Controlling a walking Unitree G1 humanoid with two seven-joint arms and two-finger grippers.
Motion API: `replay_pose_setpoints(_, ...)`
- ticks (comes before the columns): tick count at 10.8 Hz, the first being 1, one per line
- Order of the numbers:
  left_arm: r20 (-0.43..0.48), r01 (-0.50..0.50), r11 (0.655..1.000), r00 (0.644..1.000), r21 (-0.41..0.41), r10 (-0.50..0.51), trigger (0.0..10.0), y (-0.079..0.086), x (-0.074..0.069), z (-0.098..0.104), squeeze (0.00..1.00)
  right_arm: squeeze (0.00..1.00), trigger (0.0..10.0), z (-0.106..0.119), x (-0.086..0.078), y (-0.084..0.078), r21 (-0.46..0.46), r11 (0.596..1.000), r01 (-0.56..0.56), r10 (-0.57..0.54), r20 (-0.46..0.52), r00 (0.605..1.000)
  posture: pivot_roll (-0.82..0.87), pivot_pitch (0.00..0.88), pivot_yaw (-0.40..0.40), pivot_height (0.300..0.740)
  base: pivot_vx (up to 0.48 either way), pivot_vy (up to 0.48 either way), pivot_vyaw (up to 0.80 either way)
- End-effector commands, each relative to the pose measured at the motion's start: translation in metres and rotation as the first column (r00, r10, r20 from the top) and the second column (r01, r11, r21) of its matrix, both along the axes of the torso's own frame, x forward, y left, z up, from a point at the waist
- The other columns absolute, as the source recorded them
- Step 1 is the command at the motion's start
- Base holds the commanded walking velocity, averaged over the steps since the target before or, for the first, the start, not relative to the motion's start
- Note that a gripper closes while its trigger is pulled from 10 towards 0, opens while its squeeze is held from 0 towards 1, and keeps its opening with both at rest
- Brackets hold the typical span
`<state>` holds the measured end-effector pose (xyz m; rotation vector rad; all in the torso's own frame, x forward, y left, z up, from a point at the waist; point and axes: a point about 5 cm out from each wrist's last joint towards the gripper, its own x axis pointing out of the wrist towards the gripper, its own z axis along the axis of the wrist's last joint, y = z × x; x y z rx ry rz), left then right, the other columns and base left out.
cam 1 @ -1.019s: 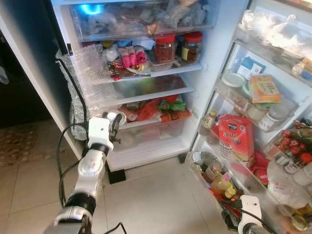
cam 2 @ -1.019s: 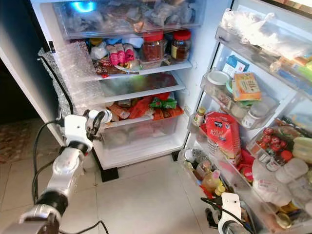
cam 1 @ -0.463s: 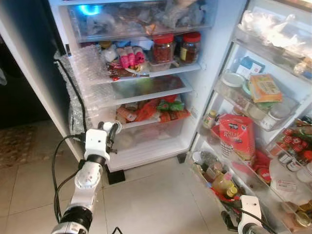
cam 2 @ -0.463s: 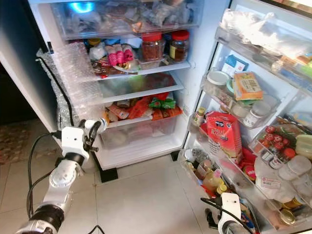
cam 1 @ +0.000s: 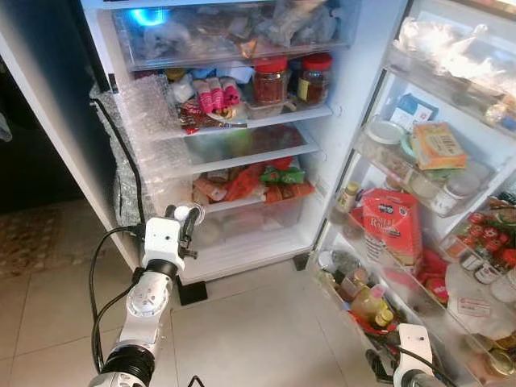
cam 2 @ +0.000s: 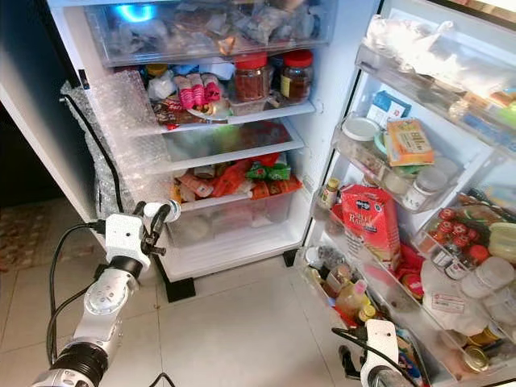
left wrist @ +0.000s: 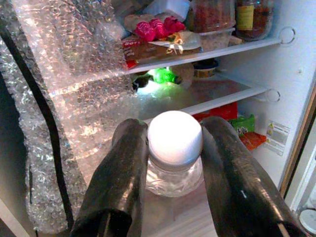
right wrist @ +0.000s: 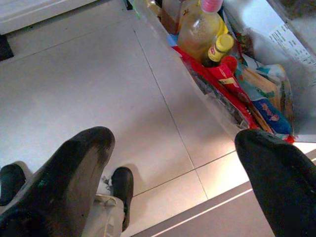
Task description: Restocking fridge
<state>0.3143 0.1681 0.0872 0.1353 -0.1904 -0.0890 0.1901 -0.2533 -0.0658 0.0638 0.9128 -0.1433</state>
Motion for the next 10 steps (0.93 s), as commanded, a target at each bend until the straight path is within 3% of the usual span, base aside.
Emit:
replay_pose_setpoints(1, 0.017, 0.013, 1.000, 1.000, -0.008, -0.012, 10.0, -0.0030, 0.0034, 0.0068, 0.00, 0.00, 10.0, -0.0004, -0.0027, -0.0028, -0.010, 1.000, 0.000, 0.000, -0.004, 1.000, -0.14, 0.023, -0.027, 0.740, 0.000, 0.000, 0.00)
replay_pose_setpoints(10, -0.027, 0.009, 0.999, 1.000, -0.030, -0.010, 10.0, -0.0022, 0.0080, 0.0054, 0.00, 0.00, 10.0, 0.0001, -0.0013, -0.0026, -0.010, 1.000, 0.000, 0.000, -0.004, 1.000, -0.14, 0.041, -0.031, 0.740, 0.027, 0.000, 0.00)
